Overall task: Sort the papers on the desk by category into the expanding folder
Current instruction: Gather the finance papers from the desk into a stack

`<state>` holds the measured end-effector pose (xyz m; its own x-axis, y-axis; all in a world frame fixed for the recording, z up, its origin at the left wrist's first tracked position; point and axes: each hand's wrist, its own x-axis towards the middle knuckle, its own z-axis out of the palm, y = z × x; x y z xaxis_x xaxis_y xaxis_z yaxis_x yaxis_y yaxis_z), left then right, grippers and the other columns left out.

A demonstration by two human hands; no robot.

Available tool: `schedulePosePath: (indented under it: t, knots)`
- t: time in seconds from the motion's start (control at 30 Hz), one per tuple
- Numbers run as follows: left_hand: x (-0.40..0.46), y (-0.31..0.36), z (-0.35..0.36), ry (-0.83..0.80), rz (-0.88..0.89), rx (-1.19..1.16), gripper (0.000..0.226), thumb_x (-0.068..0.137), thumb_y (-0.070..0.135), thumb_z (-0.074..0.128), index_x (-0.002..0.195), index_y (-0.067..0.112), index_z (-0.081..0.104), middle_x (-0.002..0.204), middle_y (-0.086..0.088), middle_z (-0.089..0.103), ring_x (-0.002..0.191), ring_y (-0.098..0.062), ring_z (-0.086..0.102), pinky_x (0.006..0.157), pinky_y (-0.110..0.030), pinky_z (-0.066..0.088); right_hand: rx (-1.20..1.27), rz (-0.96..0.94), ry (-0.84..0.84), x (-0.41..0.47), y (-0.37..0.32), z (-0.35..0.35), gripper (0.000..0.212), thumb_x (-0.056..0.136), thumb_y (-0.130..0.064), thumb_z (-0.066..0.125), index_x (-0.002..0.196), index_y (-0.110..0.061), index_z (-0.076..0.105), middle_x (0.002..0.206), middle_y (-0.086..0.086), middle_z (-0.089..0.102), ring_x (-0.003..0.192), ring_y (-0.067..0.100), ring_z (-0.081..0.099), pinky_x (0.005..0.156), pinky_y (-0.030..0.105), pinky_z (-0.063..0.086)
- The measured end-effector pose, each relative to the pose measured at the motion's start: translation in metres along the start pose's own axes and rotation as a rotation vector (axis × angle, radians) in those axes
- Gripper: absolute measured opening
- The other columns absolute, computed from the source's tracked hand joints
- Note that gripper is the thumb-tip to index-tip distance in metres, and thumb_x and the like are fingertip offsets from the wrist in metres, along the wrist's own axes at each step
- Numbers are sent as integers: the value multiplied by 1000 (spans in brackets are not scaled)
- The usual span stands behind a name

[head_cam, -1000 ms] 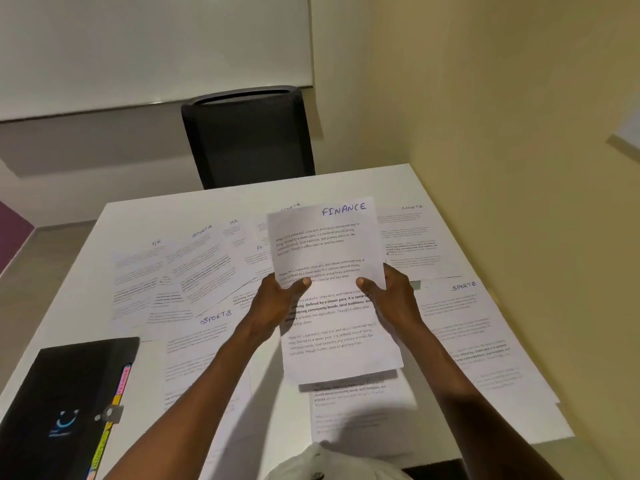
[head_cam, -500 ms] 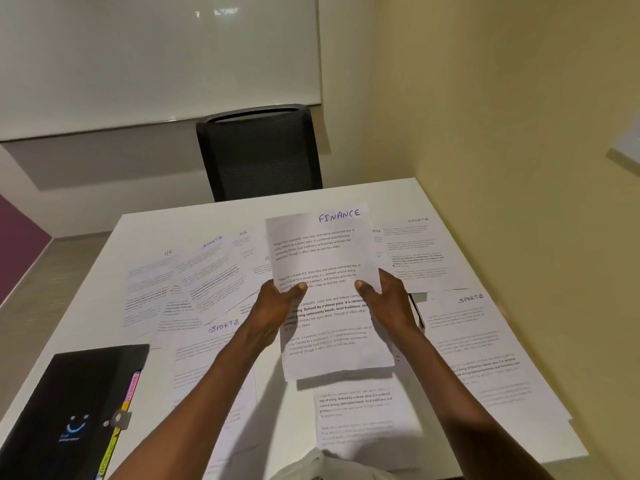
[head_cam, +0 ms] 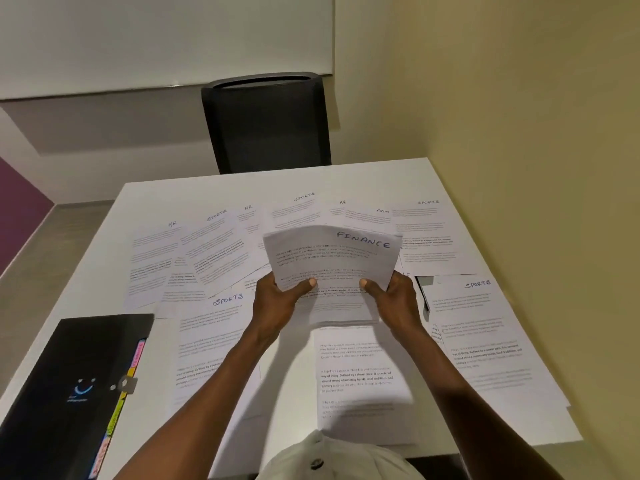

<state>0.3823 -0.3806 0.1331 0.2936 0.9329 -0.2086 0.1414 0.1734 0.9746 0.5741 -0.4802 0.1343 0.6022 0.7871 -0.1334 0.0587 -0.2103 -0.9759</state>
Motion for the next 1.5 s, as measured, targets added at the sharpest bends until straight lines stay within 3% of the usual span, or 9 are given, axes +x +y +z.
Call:
schedulePosePath:
  t: [0.23, 0.4, 0.53, 0.7, 0.93, 1.1, 1.27, 1.4, 1.5]
  knots:
    - [-14, -38, 9, -7, -121, 78, 39, 70, 19, 89, 103, 24, 68, 100, 3, 75, 95, -20, 71, 79, -33, 59, 26, 145, -83, -18, 37, 9, 26, 86, -6, 70, 110, -15, 64, 100, 0, 70, 84, 7, 67, 57, 9, 51]
    - [-13, -30, 11, 49, -73, 50, 37, 73, 17, 87, 104, 25, 69, 96, 11, 74, 85, -1, 70, 65, -13, 53, 56, 120, -38, -9, 31, 2, 34, 84, -7, 73, 117, -11, 65, 101, -2, 69, 87, 4, 65, 63, 8, 52]
    - [-13, -39, 16, 29, -96, 54, 41, 70, 17, 89, 104, 25, 68, 99, 9, 73, 90, -5, 69, 65, -12, 53, 37, 115, -58, -11, 42, 2, 34, 85, -9, 73, 118, -15, 64, 101, -4, 69, 89, 5, 66, 66, 10, 51]
    - [-16, -56, 18, 47, -115, 51, 46, 67, 18, 90, 107, 24, 69, 99, 8, 73, 91, -6, 68, 65, -14, 53, 46, 140, -90, -15, 51, 1, 31, 84, -11, 74, 112, -21, 66, 95, -14, 70, 90, 6, 68, 65, 13, 54]
    - [-17, -68, 23, 70, -155, 58, 52, 69, 20, 90, 116, 17, 67, 105, 2, 73, 98, -16, 68, 88, -37, 57, -29, 192, -44, -22, 62, 9, 44, 84, -13, 75, 124, -5, 59, 107, 2, 64, 94, 18, 61, 65, 10, 46]
    - [-6, -37, 2, -51, -114, 89, 54, 67, 22, 91, 117, 15, 69, 106, 3, 75, 96, -15, 71, 87, -34, 58, -18, 93, -44, -20, 31, 6, 38, 83, -9, 75, 119, -7, 63, 104, 2, 69, 83, 4, 64, 59, 7, 49]
    - [4, -10, -45, -202, -146, 121, 57, 66, 21, 91, 118, 15, 68, 108, 2, 76, 99, -17, 73, 92, -43, 57, -179, -71, -185, -23, -1, 19, 36, 91, -23, 68, 126, -16, 61, 113, -8, 65, 102, 11, 62, 68, 2, 44]
    - [-2, 2, -92, -284, -147, 69, 57, 73, 11, 86, 126, 13, 64, 115, -2, 73, 107, -17, 70, 93, -36, 56, -222, -173, -246, -36, -16, 55, 43, 94, -21, 64, 134, -13, 53, 123, -5, 63, 108, 9, 59, 75, 0, 42]
    - [-13, 7, -136, -270, -190, 85, 46, 79, 10, 82, 122, 5, 66, 102, 1, 74, 88, -4, 71, 72, -13, 54, -246, -187, -262, -54, -20, 95, 40, 94, -22, 63, 131, -13, 53, 117, -4, 64, 102, 11, 60, 69, 0, 44]
